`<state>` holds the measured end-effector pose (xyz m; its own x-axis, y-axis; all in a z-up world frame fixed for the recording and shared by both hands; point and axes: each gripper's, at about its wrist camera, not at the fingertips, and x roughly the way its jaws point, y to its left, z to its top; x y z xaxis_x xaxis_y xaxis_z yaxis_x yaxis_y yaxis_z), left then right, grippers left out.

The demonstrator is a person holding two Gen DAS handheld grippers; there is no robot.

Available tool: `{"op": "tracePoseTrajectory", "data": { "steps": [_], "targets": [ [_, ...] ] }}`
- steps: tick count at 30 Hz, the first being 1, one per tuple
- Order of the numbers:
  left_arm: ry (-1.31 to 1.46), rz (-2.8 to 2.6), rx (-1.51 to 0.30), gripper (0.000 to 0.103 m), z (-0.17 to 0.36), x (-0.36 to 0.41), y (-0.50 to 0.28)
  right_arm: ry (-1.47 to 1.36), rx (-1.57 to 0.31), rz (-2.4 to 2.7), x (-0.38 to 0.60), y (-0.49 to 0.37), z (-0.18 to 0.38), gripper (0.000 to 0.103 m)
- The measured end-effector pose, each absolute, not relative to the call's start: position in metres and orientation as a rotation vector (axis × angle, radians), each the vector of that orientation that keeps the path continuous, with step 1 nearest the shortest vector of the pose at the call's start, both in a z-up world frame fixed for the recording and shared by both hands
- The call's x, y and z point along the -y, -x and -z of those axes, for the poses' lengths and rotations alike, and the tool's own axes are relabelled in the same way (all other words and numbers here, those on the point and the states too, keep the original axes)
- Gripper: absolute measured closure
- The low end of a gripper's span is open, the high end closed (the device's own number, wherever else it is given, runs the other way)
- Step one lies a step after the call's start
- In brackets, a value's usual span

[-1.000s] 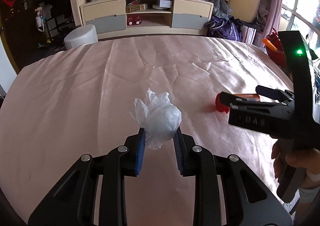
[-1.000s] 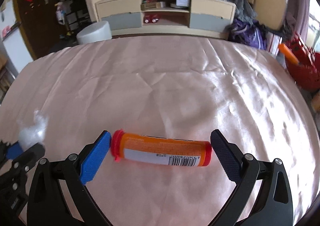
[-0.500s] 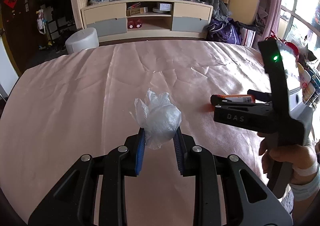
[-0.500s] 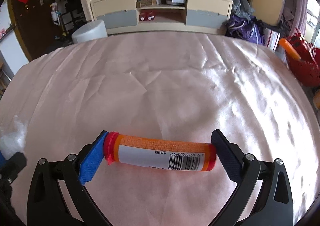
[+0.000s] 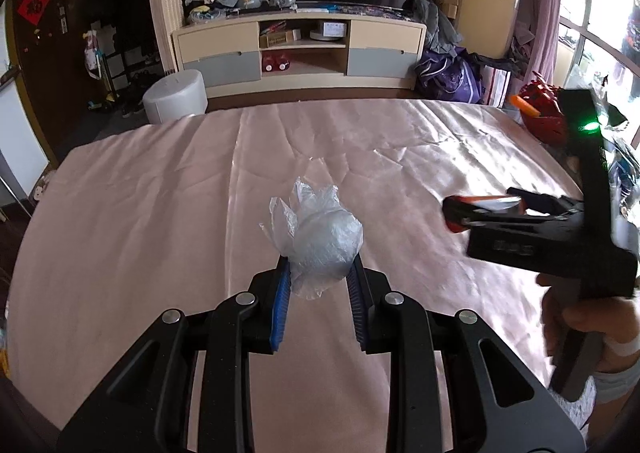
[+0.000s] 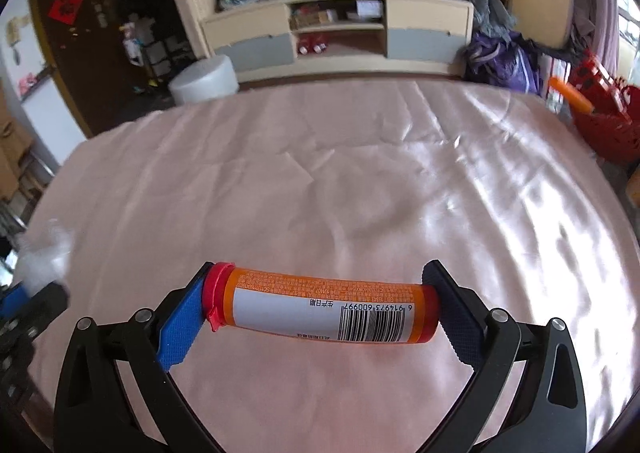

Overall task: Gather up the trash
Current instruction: 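Carry the plastic bag and pill bottle over the black bin with both grippers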

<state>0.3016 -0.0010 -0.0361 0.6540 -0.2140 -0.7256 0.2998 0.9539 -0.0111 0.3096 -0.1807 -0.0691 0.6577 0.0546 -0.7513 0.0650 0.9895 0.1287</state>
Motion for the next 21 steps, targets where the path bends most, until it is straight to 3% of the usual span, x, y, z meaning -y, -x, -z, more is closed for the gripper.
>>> {"op": "tracePoseTrajectory", "data": {
  "steps": [10,21],
  "targets": [
    [-0.157,0.317,-0.736,0.078,0.0,0.008,-0.214,-0.102,-0.745,-0.072,0.197,-0.192,0.012,0.002],
    [-0.168,0.407,-0.758,0.078,0.033,0.013,-0.112,-0.05,-0.753,-0.18,0.189,-0.079,0.043,0.002]
  ]
}}
